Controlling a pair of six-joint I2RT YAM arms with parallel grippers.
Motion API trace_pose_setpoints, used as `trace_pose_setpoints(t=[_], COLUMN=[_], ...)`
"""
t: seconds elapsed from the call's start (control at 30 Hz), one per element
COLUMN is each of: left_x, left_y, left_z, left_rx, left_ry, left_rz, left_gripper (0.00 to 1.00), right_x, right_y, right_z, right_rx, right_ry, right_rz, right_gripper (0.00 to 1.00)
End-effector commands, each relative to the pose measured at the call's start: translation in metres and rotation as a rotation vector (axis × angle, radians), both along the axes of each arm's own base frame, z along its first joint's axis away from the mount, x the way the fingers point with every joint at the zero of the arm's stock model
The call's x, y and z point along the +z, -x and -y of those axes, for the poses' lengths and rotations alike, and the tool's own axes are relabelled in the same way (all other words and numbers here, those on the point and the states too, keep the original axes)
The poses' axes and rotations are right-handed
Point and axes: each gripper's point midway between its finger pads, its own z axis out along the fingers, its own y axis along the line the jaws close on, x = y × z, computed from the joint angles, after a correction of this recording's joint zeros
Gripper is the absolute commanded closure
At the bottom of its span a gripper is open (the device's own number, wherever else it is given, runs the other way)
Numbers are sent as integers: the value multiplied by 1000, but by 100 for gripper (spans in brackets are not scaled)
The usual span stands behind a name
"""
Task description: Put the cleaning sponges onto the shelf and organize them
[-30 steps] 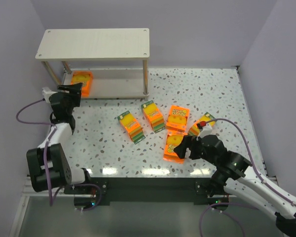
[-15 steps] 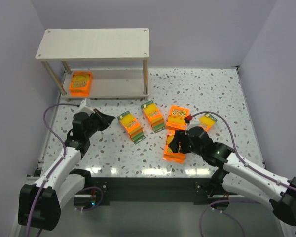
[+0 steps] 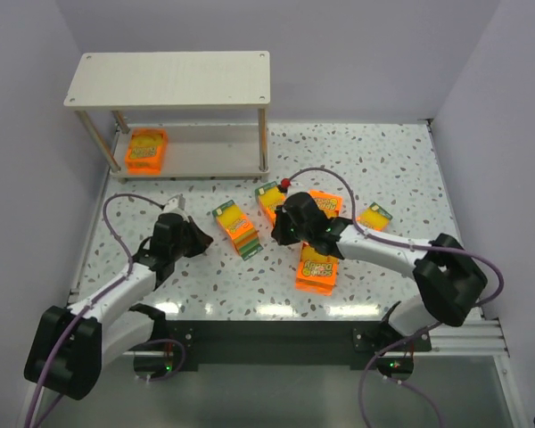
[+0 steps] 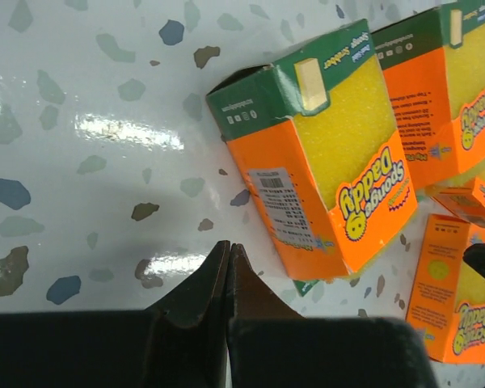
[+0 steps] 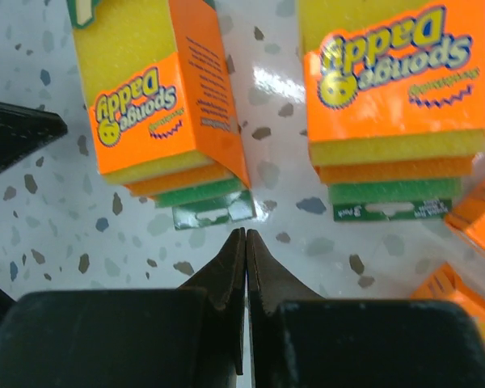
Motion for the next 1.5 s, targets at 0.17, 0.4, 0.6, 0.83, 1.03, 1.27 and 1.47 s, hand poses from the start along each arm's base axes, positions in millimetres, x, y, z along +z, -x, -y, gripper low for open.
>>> trace_pose_setpoints(t=[0.17, 0.4, 0.6, 0.83, 1.03, 1.27, 1.47], left_x=[-14, 3, 17, 8, 15, 28, 45], left_y=[-26, -60, -84, -87, -87, -90, -78], left_z=[-5, 9, 21, 43, 54, 37, -4], left_rx=[21, -19, -68, -167, -215, -145, 56], left_ry=[-82, -80, -87, -53, -47, -109, -192], left_rz=[37, 101, 125, 104, 118, 128, 124], left_gripper=[100, 100, 100, 100, 100, 85, 42], right_x=[8, -3, -28, -23, -8, -4, 6], right_y=[-46, -85, -77, -33, 4, 27, 33], right_z=[-50, -50, -61, -94, -109, -113, -86], right_rx=[58, -47, 15, 216, 299, 354, 313], right_ry=[-7, 144, 155, 11, -105, -190, -143], right_rz=[88, 124, 58, -19, -54, -69, -48], right_gripper=[100, 100, 100, 100, 100, 100, 100])
